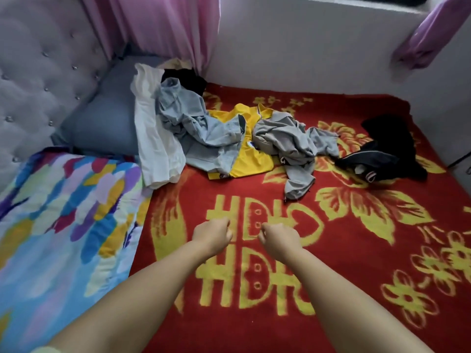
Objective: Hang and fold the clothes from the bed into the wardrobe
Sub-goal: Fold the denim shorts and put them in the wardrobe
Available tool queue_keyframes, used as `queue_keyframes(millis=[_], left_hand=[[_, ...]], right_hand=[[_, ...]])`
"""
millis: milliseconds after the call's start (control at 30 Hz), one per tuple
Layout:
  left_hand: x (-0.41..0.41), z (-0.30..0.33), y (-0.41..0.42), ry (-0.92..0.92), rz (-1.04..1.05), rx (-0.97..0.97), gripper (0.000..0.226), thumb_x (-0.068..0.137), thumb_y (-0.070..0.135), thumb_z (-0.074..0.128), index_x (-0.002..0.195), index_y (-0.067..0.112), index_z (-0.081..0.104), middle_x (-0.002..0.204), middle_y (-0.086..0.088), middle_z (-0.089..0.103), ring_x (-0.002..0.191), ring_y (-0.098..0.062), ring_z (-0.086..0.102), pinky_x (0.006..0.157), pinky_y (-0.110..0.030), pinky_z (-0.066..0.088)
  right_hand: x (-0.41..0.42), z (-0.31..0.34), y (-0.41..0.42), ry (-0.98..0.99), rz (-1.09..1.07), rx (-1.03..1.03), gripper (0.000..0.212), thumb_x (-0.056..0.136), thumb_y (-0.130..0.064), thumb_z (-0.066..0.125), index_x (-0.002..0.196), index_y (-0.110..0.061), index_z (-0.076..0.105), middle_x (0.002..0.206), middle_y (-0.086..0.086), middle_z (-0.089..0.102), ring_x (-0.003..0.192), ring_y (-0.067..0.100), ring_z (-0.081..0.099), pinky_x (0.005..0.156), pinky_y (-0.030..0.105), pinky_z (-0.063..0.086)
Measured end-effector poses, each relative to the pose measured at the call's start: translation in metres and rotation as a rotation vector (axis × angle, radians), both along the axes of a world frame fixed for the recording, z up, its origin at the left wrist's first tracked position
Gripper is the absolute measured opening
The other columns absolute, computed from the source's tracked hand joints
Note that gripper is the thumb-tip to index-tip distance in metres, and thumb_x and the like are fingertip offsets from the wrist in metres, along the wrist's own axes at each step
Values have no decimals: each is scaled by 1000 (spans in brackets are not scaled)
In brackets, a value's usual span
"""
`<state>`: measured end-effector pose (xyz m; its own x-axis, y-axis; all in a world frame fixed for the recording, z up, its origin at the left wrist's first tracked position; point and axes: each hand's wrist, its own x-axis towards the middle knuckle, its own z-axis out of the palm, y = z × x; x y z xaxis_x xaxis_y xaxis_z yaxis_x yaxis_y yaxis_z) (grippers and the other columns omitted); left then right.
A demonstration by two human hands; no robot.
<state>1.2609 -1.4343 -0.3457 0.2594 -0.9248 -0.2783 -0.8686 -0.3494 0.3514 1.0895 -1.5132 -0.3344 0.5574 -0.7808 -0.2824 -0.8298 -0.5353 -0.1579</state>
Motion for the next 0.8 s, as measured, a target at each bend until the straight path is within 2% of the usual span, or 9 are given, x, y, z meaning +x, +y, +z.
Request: queue_keyframes(millis=[100, 200, 300, 367, 433, 533, 600, 733, 800], left_hand=[[33, -33, -30, 11, -2, 40, 31, 95, 27, 37, 117, 13, 54, 103, -6, 66, 90, -27, 62, 67, -34, 47], [65, -77, -55, 0, 1, 69, 30, 96, 26, 38, 119, 13, 53, 108, -7, 65, 96, -29, 61, 68, -34, 45], [93, -124, -79, 4, 33, 85, 33, 96, 26, 39, 126, 16, 51, 117, -6, 62, 105, -28, 59, 76, -36, 49], [109, -153, -97, 1, 73, 74, 35, 96, 25, 39, 128, 16, 50, 121, -5, 59, 111, -27, 56, 82, -38, 49], [122, -178, -120, 0, 127, 32, 36, 96, 26, 41, 130, 16, 48, 121, -6, 55, 115, -27, 51, 85, -40, 47], [142, -208, -167, -23, 213, -71, 46, 96, 25, 44, 140, 13, 39, 132, -9, 47, 124, -27, 41, 91, -42, 40], [157, -219, -198, -35, 223, -142, 54, 95, 24, 46, 145, 10, 31, 144, -9, 39, 133, -26, 34, 100, -42, 36], [191, -236, -259, -125, 149, -95, 63, 95, 23, 48, 150, 10, 20, 158, -11, 17, 146, -23, 13, 115, -39, 20], [204, -241, -283, -142, 132, -5, 58, 95, 19, 46, 149, 14, 24, 159, -10, 15, 147, -23, 10, 116, -42, 16]], right_hand=[[35, -41, -35, 15, 7, 20, 26, 98, -30, 35, 77, -17, 44, 69, -3, 50, 65, 23, 51, 54, 30, 37], [70, -97, -68, 13, -24, 61, 24, 97, -29, 35, 83, -17, 49, 86, 0, 58, 74, 23, 54, 61, 31, 44], [103, -160, -95, 6, -35, 100, 31, 98, -31, 37, 117, -15, 55, 119, 7, 56, 105, 25, 53, 80, 38, 50], [124, -199, -111, 8, -21, 94, 41, 98, -32, 38, 136, -18, 46, 143, 10, 42, 129, 28, 39, 99, 43, 40], [140, -235, -125, -11, -11, 96, 48, 98, -34, 37, 145, -23, 35, 156, 6, 25, 144, 25, 19, 113, 46, 21], [145, -286, -135, -27, 40, 38, 55, 99, -37, 31, 152, -33, 18, 161, -1, 6, 148, 18, -4, 117, 49, -7], [143, -303, -134, -54, 72, -52, 56, 97, -40, 23, 152, -34, 15, 162, -1, 5, 148, 17, -5, 115, 49, -16], [151, -317, -137, -141, 48, -144, 60, 88, -40, 28, 146, -27, 38, 156, 5, 28, 144, 20, 11, 115, 53, -3], [152, -319, -136, -155, 49, -173, 59, 86, -39, 32, 142, -25, 45, 153, 7, 35, 142, 21, 16, 113, 55, 5]])
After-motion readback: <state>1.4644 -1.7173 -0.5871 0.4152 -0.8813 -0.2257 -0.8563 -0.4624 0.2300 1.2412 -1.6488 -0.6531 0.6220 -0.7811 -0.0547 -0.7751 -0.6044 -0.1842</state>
